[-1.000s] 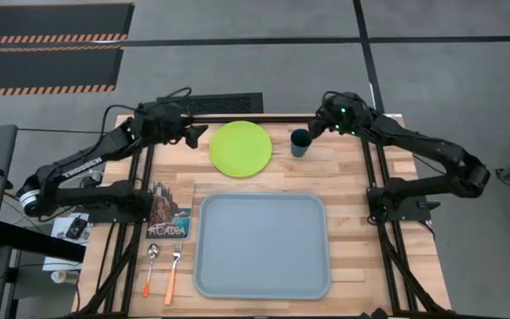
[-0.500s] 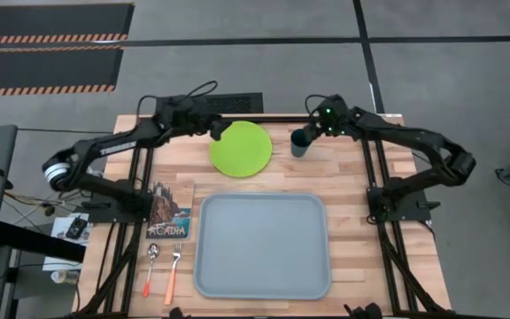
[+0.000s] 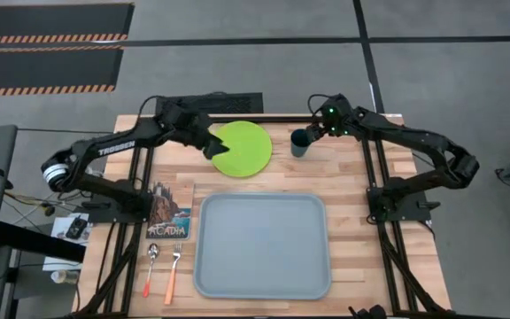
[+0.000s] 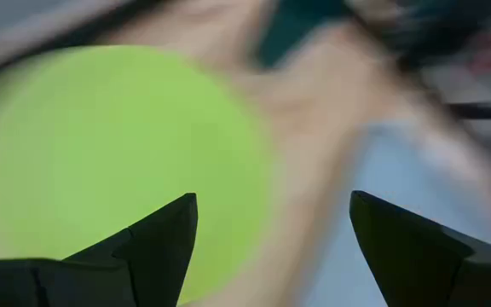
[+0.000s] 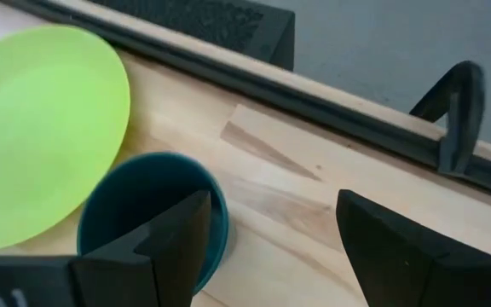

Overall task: Pick and place plate/cup/fork/spoon on tray
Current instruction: Put the green plate on the bottom left of the gray serving tray

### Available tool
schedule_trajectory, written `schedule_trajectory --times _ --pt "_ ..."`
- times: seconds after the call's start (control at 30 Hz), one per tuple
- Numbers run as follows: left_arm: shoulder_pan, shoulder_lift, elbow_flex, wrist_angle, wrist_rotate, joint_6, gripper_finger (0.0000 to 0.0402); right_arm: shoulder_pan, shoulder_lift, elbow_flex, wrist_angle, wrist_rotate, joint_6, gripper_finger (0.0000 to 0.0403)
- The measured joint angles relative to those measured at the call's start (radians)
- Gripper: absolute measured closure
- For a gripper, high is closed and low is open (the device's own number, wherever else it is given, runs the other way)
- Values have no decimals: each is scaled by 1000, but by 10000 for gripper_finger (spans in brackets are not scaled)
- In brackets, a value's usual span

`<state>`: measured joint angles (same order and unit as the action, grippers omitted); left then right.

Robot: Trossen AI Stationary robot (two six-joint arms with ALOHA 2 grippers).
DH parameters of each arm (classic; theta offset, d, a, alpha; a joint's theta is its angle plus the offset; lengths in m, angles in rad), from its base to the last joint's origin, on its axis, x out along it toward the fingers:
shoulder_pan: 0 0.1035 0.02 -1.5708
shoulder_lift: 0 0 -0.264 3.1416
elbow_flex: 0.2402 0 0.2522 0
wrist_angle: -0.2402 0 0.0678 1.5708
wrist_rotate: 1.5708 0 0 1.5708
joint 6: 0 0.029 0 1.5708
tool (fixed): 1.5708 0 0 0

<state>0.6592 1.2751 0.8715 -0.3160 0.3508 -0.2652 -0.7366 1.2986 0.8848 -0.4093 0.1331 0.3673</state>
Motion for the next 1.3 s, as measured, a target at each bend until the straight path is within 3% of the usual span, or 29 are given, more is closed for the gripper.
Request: schedule_trajectory --times 0.07,0.13,0.6,0.77,1.1,1.3 --pt "1 -19 0 -62 -198 17 107 0 -5 0 2 0 -1 121" --pt "18 -19 0 -67 -259 16 107 4 -6 0 2 -3 -3 121" --pt "215 163 -30 -33 -138 -45 107 57 -1 0 -10 -4 -6 121" --pt "220 253 -32 26 -131 -52 107 54 -1 0 -9 -3 -9 121" --pt "220 442 -31 161 -1 -104 107 54 -1 0 -9 -2 -13 121" --pt "222 473 -27 191 32 -123 120 54 -1 0 -8 -1 -28 121"
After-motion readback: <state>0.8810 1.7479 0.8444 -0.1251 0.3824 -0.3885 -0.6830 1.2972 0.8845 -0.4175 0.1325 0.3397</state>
